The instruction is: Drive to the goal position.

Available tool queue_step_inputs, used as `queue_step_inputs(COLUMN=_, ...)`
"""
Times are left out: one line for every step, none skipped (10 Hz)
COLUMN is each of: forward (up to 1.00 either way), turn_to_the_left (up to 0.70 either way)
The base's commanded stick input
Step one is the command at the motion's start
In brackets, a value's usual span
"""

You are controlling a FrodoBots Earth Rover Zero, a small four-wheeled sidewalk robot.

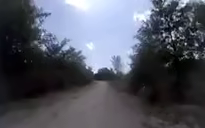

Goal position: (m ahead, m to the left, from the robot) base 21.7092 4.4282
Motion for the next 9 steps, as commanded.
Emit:
queue_step_inputs(forward=0.85, turn_to_the_left=0.0)
queue_step_inputs(forward=0.85, turn_to_the_left=0.0)
queue_step_inputs(forward=0.85, turn_to_the_left=0.0)
queue_step_inputs(forward=0.85, turn_to_the_left=0.07)
queue_step_inputs(forward=0.85, turn_to_the_left=0.34)
queue_step_inputs(forward=0.85, turn_to_the_left=0.32)
queue_step_inputs(forward=0.85, turn_to_the_left=0.0)
queue_step_inputs(forward=0.85, turn_to_the_left=0.0)
queue_step_inputs(forward=0.85, turn_to_the_left=0.0)
